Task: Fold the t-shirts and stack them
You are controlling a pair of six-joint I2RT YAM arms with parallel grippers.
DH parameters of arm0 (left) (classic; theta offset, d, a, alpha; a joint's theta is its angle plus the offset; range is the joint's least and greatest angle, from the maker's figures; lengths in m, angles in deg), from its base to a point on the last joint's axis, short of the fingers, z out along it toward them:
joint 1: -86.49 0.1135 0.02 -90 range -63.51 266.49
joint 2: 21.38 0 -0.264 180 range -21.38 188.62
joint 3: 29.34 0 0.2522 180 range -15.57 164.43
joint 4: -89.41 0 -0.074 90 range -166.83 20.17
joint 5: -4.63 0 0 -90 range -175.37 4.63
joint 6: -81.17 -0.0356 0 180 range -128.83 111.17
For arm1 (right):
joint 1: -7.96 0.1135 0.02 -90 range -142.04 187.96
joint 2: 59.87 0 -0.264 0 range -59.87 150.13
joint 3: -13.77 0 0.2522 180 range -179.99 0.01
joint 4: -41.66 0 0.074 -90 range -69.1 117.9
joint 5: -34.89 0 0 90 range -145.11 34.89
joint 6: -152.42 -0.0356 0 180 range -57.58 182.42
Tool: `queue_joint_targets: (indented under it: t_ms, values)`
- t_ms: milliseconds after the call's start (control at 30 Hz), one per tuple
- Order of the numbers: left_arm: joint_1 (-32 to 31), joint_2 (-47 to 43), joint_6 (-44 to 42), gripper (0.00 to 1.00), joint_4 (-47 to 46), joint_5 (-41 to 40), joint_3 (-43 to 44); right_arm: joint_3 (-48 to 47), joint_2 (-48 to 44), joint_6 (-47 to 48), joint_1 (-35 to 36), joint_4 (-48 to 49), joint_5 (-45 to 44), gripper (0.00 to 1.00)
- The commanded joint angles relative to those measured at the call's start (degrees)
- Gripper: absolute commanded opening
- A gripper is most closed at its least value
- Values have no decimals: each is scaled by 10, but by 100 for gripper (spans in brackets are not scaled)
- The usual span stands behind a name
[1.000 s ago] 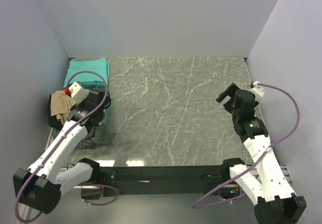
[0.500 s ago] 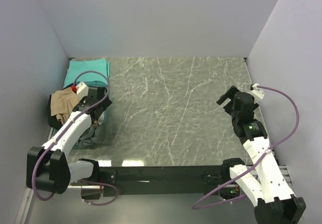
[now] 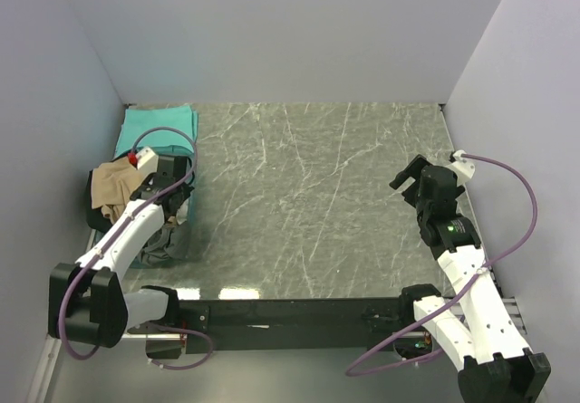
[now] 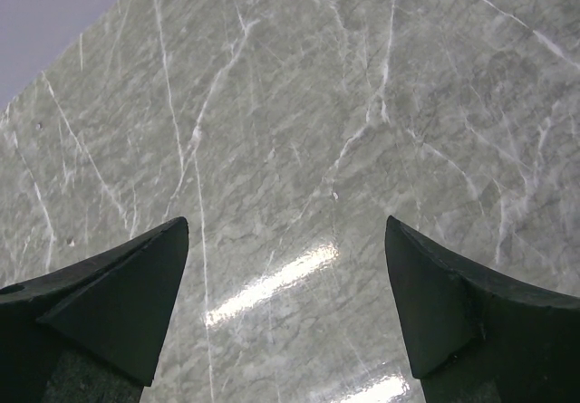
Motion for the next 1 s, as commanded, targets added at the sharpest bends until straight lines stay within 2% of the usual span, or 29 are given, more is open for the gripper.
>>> queue_joint_targets:
  t_ms: [0, 233, 467, 667, 833, 967]
  values:
    - [5, -42, 14, 1, 9, -30, 24, 0, -3, 7, -2, 22, -8, 94]
    - [6, -139, -2, 1, 7, -95, 114, 5, -5, 6, -2, 26, 1, 93]
    - [6, -171, -21, 1, 37, -168, 256, 9, -4, 9, -2, 37, 17, 93]
    - [6, -190, -99, 1, -26, -134, 335, 13, -18, 10, -2, 37, 17, 93]
    - [6, -148, -159, 1, -34, -84, 429, 19, -31, 11, -2, 42, 13, 93]
    - [6, -95, -186, 1, -21, -15, 500, 22, -38, 11, -2, 45, 12, 93]
